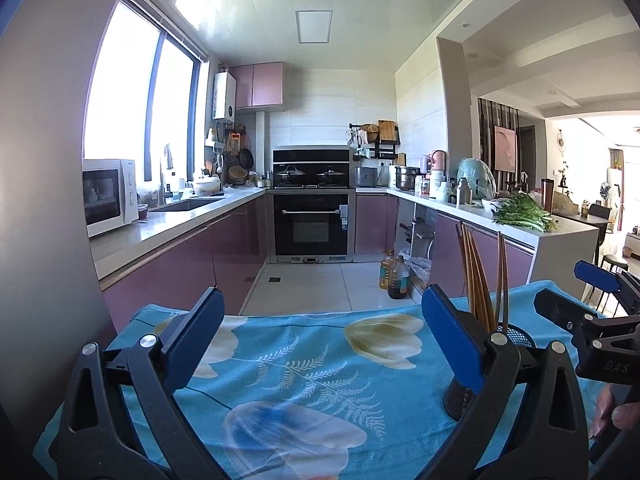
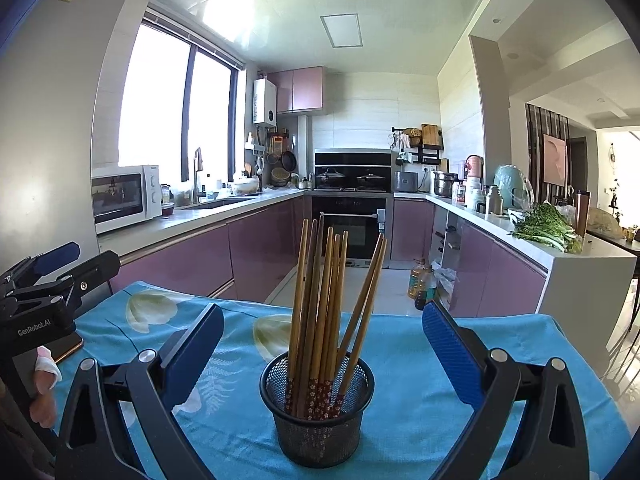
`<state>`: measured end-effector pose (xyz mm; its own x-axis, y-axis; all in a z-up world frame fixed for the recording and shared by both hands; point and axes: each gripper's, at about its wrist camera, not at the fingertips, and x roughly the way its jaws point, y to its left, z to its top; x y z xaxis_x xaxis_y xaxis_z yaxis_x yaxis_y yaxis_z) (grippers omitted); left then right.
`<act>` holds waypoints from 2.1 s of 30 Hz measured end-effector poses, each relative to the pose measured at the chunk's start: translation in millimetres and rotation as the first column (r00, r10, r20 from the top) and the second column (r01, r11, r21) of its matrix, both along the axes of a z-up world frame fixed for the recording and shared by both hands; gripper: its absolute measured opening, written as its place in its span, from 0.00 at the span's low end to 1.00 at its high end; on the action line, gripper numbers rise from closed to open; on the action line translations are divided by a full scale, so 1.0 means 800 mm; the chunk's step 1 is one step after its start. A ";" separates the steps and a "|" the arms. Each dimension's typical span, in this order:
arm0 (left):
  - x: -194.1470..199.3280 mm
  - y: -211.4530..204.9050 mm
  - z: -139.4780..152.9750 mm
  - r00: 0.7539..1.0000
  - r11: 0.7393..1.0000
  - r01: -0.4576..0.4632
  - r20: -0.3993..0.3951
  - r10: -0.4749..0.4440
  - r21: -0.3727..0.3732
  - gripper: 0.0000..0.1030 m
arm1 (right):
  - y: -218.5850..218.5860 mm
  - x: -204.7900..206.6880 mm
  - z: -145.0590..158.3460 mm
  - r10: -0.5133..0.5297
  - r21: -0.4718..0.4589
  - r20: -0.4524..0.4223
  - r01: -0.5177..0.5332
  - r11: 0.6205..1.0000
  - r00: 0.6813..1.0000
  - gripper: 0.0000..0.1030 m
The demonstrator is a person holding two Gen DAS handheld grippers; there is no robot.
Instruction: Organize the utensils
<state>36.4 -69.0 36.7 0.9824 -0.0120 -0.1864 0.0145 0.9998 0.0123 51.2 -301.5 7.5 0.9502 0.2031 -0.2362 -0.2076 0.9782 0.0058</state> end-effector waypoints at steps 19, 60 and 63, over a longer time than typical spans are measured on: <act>-0.011 0.004 0.006 0.999 1.000 -0.010 0.033 0.010 -0.004 0.94 | 0.003 -0.003 0.001 -0.009 0.011 0.027 0.009 1.000 1.000 0.93; -0.017 0.002 0.011 0.999 1.000 -0.014 0.045 0.014 0.001 0.94 | 0.004 -0.003 0.004 -0.008 0.022 0.030 0.008 1.000 1.000 0.93; -0.017 0.002 0.011 0.999 1.000 -0.016 0.045 0.016 0.002 0.94 | 0.004 -0.003 0.004 -0.009 0.023 0.031 0.009 1.000 0.999 0.93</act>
